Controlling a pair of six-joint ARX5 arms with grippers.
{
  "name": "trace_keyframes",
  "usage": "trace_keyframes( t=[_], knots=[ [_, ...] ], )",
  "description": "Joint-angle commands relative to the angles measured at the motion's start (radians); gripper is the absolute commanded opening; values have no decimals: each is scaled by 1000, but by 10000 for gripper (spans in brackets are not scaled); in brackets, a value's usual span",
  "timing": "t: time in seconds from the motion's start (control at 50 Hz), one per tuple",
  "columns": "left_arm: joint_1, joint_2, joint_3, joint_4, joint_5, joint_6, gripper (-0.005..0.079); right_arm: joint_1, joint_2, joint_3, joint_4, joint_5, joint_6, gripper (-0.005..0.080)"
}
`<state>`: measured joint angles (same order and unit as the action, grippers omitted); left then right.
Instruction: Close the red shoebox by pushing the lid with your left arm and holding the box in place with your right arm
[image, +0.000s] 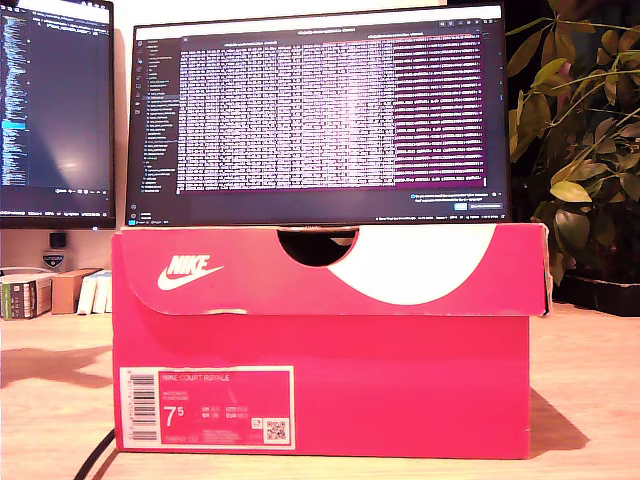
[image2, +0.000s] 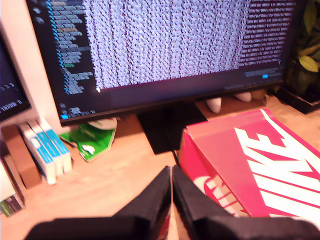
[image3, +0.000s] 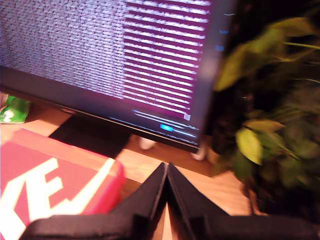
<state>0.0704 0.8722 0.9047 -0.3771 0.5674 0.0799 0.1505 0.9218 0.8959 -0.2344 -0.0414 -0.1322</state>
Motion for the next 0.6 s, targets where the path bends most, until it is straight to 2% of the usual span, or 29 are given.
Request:
trace_keyframes(
  t=[0.0,0.26,0.54,0.58],
  knots=[
    [6,-30,-56,13,-1,3,-19,-12,-21,-47,19,6,1,-13],
    [17,-138,-159,62,-58,-17,-19,-20,-153,-134,55,80,8,-13],
    [21,-271,-269,124,-208,-82,-19,-21,-282,-216,63,140,32,-13],
    [21,-291,-284,132,-257,-111,-19,-21,-299,-230,59,148,36,-13]
  ],
)
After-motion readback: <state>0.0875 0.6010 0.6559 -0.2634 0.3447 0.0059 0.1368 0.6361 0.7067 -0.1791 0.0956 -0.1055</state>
